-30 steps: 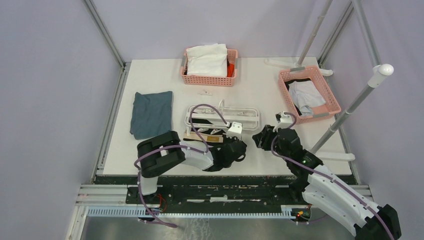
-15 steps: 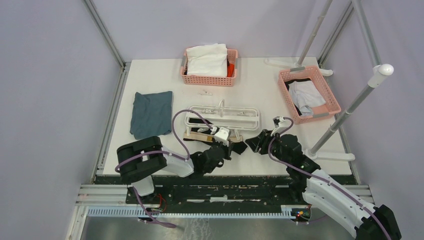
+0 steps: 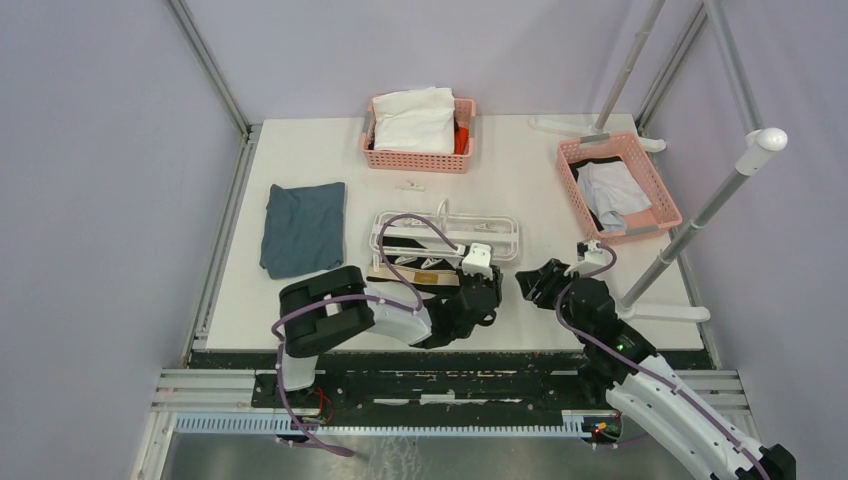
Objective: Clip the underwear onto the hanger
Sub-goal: Open the clamp at the hanger.
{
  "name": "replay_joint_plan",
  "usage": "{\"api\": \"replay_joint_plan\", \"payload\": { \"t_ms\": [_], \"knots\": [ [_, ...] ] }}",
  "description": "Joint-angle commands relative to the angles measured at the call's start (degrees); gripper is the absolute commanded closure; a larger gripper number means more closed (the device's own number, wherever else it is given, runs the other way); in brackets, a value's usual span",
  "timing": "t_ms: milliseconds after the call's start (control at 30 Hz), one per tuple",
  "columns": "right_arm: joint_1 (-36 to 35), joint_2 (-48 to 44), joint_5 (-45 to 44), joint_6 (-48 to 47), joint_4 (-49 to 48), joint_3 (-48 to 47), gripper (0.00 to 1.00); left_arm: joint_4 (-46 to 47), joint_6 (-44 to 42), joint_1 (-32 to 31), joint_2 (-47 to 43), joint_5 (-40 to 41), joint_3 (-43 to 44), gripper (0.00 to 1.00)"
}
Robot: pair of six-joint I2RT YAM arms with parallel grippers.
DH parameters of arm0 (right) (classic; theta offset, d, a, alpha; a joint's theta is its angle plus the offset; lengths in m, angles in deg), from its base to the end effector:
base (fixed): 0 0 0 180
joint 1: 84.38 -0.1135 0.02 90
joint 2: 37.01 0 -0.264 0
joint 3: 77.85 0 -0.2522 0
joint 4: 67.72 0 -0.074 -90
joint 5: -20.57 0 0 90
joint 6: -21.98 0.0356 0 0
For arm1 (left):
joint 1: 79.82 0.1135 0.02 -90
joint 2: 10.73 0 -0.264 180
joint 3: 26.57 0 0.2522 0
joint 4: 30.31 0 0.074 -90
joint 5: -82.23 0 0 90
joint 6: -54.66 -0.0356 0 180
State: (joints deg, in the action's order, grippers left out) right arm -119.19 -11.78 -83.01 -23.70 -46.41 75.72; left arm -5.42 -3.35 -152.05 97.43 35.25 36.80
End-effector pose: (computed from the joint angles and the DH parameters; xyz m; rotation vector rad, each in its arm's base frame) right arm 0.1159 0.0704 0.1940 0.3264 1.9479 0.6954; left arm 0.1377 -0.3500 0.1526 0.1512 1.8525 -0.5582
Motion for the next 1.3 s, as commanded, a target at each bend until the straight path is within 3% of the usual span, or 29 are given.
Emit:
{"api": "replay_joint_plan", "payload": {
  "t_ms": [0, 600, 933, 1067, 1267],
  "knots": [
    [0.17, -1.69, -3.43, 0.35, 3.30, -2.69, 0.47, -5.62, 4.64, -0.42, 3.19, 9.95, 4.57, 0.53],
    [0.09, -0.71, -1.25, -1.64, 3.71, -3.69, 0.47, -10.65, 6.94, 1.38, 10.95, 13.31, 9.08, 0.50],
    [0.14, -2.27, -1.15, -1.92, 5.06, -3.79, 0.47, -12.42, 5.23, 1.92, 2.04, 10.79, 6.69, 0.47],
    [0.10, -2.55, -1.53, -1.91, 5.45, -3.78, 0.46, -20.85, 8.35, 1.99, -1.21, 12.04, 9.54, 0.42],
    [0.16, -2.54, -1.28, -1.58, 5.89, -3.86, 0.47, -34.10, 14.11, 2.43, 1.08, 12.98, 16.57, 0.35]
  ]
}}
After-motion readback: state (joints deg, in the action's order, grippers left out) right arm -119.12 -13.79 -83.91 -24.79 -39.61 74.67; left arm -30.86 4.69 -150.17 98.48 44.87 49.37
